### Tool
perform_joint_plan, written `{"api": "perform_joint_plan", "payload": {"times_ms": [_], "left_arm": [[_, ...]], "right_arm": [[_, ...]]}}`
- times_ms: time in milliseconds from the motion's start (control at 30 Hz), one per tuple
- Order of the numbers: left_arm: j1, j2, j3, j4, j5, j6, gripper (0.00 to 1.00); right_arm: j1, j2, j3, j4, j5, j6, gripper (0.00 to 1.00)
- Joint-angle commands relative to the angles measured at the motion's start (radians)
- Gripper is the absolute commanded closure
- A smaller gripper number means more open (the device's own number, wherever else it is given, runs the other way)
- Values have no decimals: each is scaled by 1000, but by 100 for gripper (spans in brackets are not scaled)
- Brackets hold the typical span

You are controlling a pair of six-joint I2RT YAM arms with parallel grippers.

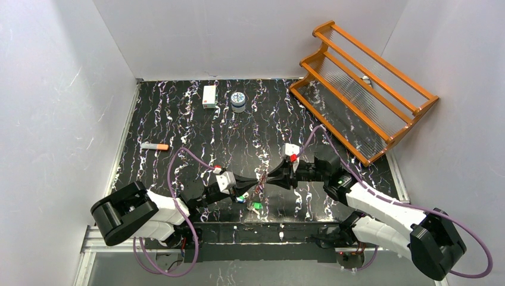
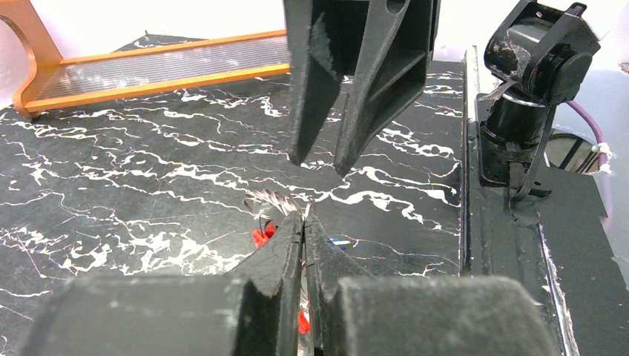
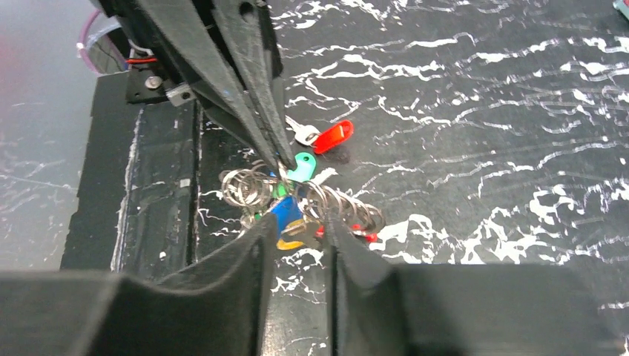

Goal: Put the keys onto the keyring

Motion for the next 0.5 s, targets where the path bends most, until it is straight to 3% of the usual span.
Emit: {"api": "perform_joint_plan", "payload": {"times_ms": [0, 167, 467], "left_arm": [[-1, -27, 6, 129, 2, 4, 100], [0, -24, 9, 127, 10, 5, 100], [-1, -27, 12, 127, 19, 4, 100]], "right_arm": [[6, 8, 1, 92, -125, -40, 69], [6, 61, -1, 175, -207, -15, 71], [9, 148, 29, 241, -208, 14, 66]]}}
